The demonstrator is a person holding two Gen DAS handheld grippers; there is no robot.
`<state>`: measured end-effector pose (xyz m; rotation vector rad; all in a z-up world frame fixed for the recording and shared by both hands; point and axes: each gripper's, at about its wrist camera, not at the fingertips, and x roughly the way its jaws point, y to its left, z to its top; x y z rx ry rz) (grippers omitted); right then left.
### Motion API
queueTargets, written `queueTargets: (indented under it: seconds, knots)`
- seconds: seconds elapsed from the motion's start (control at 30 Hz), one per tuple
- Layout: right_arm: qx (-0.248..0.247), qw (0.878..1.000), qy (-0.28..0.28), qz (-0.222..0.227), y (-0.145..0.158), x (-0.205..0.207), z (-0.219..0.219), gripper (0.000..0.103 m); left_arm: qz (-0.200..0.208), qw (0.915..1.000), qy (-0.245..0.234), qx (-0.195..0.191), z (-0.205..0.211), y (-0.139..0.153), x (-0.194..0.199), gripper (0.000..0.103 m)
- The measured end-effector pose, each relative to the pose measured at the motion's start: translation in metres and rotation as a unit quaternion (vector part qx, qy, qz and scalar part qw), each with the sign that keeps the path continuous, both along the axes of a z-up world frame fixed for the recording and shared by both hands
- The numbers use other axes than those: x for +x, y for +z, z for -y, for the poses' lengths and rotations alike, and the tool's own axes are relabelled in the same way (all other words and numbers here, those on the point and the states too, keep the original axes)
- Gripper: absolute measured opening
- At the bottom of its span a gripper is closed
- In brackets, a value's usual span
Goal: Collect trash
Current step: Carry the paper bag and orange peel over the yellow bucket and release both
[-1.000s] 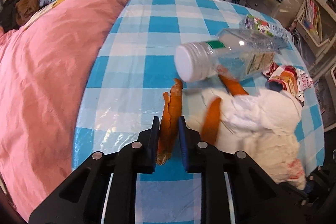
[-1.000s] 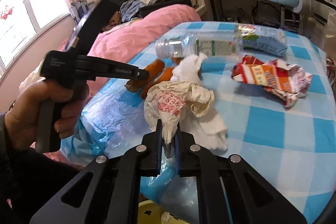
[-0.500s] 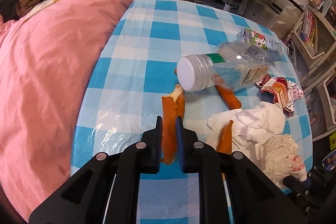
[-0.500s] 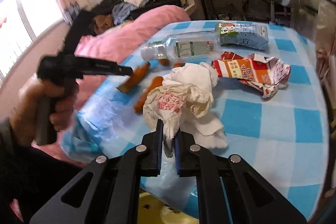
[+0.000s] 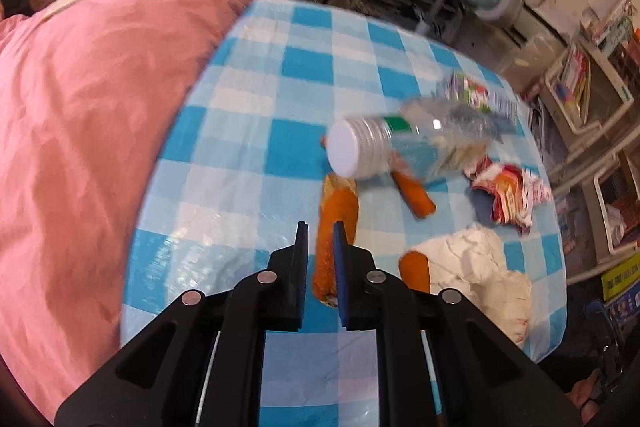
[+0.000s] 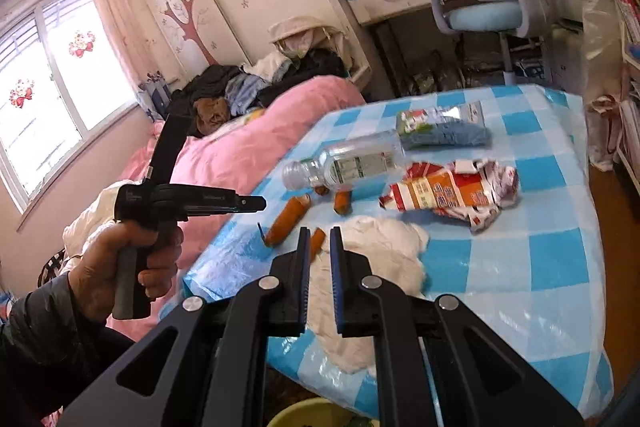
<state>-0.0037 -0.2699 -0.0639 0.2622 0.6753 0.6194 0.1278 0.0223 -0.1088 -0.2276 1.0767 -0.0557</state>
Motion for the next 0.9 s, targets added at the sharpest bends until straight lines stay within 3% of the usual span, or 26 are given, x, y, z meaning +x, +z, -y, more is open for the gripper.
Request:
queueTargets:
  seconds: [0.03, 0.07, 0.1, 0.13, 0.17, 0.33, 0.37, 0.4, 0.43, 0.47, 0.5, 0.53, 0.7, 0.9]
  knots:
    - [-0.01, 1.0, -0.001, -0.012, -0.004, 0.002, -0.002, 0.014, -0.003, 1.0, -0.004, 0.008, 0.004, -0.003, 0.002, 0.022]
    - [-0.019, 1.0, 0.001, -0.024, -0.008, 0.002, -0.003, 0.027, -0.004, 0.9998, -0.005, 0.021, 0.008, -0.005, 0.003, 0.036]
    - [-0.031, 0.999, 0.004, -0.036, -0.015, 0.004, -0.007, 0.039, -0.002, 0.999, -0.005, 0.044, 0.013, -0.007, 0.005, 0.043]
    - [-0.043, 0.998, 0.003, -0.038, -0.017, 0.003, -0.01, 0.062, -0.002, 0.9985, -0.004, 0.055, 0.015, -0.009, 0.006, 0.047]
    - [-0.062, 0.998, 0.004, -0.034, -0.021, 0.001, -0.014, 0.064, -0.004, 0.9977, -0.003, 0.067, 0.017, -0.012, 0.007, 0.048]
    - [-0.128, 0.991, 0.015, -0.02, -0.036, -0.001, -0.036, 0.064, -0.019, 0.9959, -0.002, 0.088, 0.022, -0.026, 0.015, 0.053]
    - [-0.141, 0.99, 0.01, -0.016, -0.038, 0.001, -0.038, 0.06, -0.02, 0.9957, -0.002, 0.09, 0.023, -0.028, 0.017, 0.053]
    - [-0.153, 0.988, 0.008, -0.014, -0.041, 0.002, -0.039, 0.053, -0.021, 0.9955, 0.0, 0.092, 0.024, -0.03, 0.018, 0.053]
    - [-0.162, 0.987, 0.008, -0.018, -0.045, 0.003, -0.04, 0.033, -0.022, 0.9954, -0.001, 0.093, 0.025, -0.031, 0.019, 0.051]
    - [-0.165, 0.986, 0.01, -0.025, -0.048, 0.005, -0.039, 0.023, -0.019, 0.9951, -0.002, 0.097, 0.026, -0.032, 0.019, 0.034]
    - [-0.161, 0.986, 0.011, -0.03, -0.05, 0.007, -0.038, 0.022, -0.018, 0.9952, -0.01, 0.095, 0.028, -0.03, 0.02, 0.021]
    - [-0.15, 0.988, 0.01, -0.032, -0.048, 0.006, -0.035, 0.017, -0.017, 0.9957, -0.012, 0.09, 0.028, -0.029, 0.019, 0.02]
    - [-0.063, 0.998, -0.008, -0.008, -0.025, 0.001, -0.011, 0.017, 0.011, 0.9982, 0.001, 0.06, 0.02, -0.007, 0.01, 0.018]
    - [0.004, 1.0, -0.015, 0.01, -0.009, -0.008, 0.007, 0.016, 0.048, 0.9983, 0.017, 0.03, 0.011, 0.02, -0.011, 0.018]
